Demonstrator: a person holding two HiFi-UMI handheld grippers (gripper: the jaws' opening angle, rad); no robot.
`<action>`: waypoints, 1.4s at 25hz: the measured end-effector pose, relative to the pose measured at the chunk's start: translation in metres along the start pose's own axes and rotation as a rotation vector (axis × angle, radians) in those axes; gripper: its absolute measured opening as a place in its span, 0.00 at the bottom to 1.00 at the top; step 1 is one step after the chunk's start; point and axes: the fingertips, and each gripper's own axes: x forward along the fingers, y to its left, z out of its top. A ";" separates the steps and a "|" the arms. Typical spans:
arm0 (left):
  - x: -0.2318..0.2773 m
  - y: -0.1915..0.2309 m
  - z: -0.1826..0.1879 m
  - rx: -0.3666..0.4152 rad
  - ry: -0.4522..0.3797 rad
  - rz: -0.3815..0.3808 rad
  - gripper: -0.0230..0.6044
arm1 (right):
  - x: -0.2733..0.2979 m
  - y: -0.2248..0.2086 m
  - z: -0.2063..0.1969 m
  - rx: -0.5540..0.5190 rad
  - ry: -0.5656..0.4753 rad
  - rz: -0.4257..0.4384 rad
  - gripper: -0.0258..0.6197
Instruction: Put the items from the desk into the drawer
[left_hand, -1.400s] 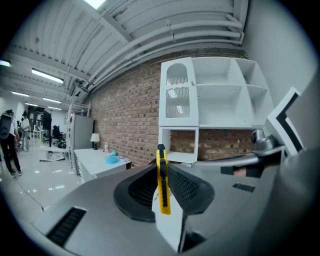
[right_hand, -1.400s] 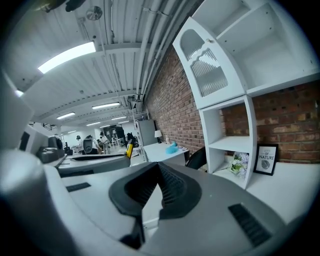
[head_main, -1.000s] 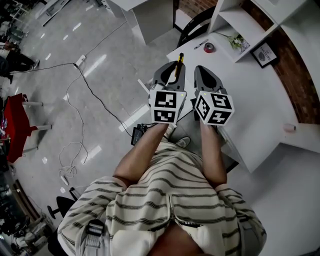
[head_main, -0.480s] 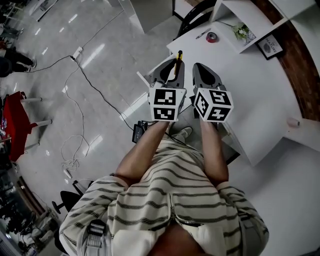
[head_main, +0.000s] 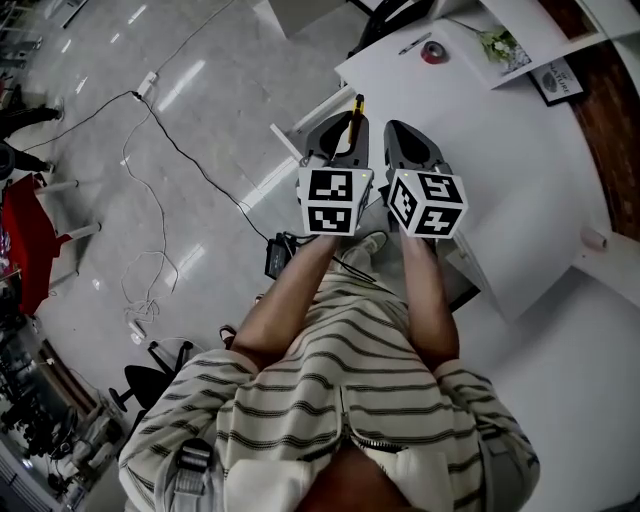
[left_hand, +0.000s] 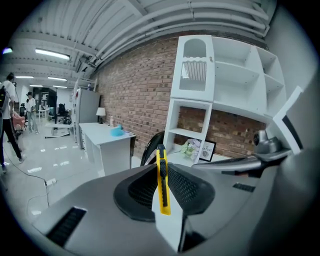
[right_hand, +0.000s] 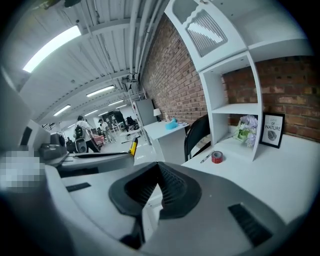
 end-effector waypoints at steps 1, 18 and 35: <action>0.004 0.002 -0.004 -0.003 0.010 -0.001 0.14 | 0.004 -0.002 -0.004 0.005 0.010 -0.001 0.06; 0.065 0.051 -0.096 -0.064 0.201 -0.003 0.14 | 0.082 -0.019 -0.092 0.086 0.203 -0.024 0.06; 0.093 0.055 -0.178 -0.114 0.321 -0.007 0.14 | 0.099 -0.033 -0.181 0.164 0.345 -0.040 0.06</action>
